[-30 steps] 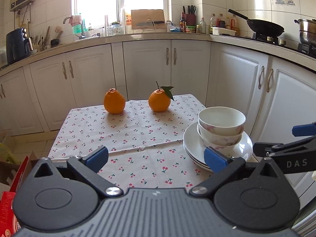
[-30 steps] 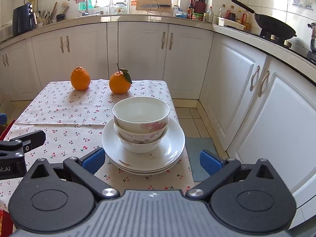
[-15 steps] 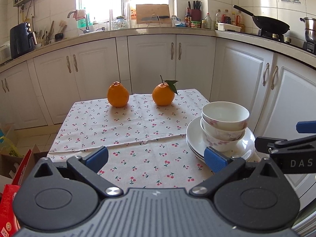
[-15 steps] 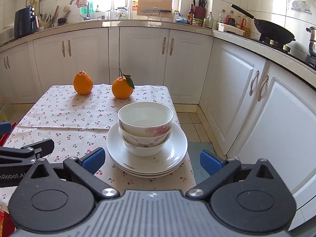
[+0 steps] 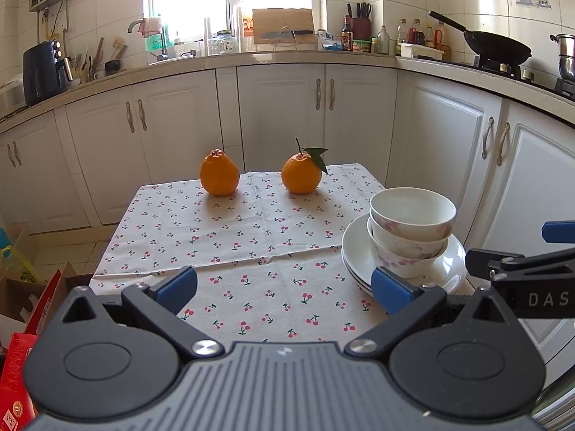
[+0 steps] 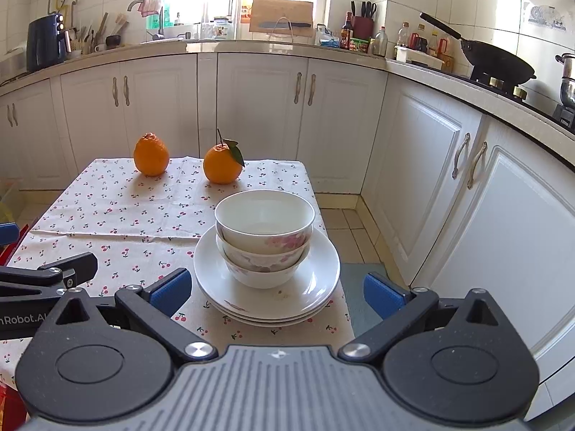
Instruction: Organize plates and bowls
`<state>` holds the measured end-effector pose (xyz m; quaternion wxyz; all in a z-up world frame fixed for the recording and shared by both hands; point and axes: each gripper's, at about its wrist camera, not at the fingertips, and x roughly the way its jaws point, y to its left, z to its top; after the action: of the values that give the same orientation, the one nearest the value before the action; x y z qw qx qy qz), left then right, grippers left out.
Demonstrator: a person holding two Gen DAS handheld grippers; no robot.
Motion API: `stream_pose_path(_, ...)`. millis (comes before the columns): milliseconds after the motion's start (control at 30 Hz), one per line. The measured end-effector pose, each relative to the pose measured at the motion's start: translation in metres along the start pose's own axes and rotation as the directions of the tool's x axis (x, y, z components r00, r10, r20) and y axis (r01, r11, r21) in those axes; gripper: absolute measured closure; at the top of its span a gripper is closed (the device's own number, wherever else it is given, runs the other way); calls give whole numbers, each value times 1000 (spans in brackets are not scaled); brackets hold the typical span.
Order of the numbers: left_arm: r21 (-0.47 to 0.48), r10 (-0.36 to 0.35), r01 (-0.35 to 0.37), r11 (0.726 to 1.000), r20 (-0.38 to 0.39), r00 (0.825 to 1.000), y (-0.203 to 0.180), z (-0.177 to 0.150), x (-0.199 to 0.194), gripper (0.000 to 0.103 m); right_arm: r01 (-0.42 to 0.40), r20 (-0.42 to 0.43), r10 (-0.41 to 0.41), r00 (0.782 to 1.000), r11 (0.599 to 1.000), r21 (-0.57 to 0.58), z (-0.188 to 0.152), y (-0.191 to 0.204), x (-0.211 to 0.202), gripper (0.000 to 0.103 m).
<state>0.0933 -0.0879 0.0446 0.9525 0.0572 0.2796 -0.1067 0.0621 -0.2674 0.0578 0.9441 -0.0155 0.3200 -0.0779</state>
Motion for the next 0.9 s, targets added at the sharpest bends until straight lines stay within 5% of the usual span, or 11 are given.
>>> stream_pose_path(900, -12, 4, -4, 1000, -9, 1000, 1, 0, 0, 1, -3, 14, 3, 1000, 1000, -7, -1, 0, -2, 0)
